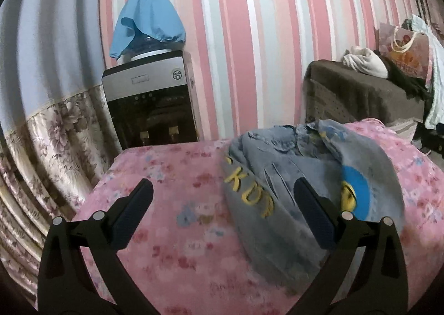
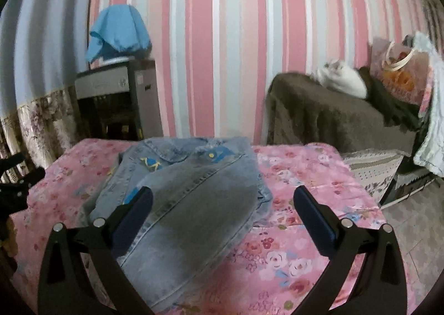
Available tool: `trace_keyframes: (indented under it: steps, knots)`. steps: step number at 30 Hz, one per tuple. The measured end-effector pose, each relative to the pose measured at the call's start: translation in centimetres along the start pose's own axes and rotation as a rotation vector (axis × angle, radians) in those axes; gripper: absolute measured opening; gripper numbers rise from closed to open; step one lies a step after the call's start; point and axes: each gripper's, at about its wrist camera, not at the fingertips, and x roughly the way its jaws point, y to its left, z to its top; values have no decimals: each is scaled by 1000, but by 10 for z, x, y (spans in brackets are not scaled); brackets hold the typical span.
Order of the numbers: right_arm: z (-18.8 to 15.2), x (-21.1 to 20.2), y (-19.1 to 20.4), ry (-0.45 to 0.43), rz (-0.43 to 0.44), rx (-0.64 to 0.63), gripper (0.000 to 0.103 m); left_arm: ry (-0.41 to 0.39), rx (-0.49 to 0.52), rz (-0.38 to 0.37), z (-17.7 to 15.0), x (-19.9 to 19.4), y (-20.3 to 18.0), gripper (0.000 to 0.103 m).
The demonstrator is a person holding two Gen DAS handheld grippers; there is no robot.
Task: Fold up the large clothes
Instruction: 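Grasp the denim jacket with the right gripper and lift it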
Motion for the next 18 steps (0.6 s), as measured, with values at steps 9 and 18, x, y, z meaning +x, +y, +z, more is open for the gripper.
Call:
trace_keyframes:
  steps: [9,18]
  knots:
    - [35,55,10,79,-6,-50,100,42,77,-36,47,65,-5,100]
    - [45,142,9,282,50,-66,68,145,71,-65,61,156,2,100]
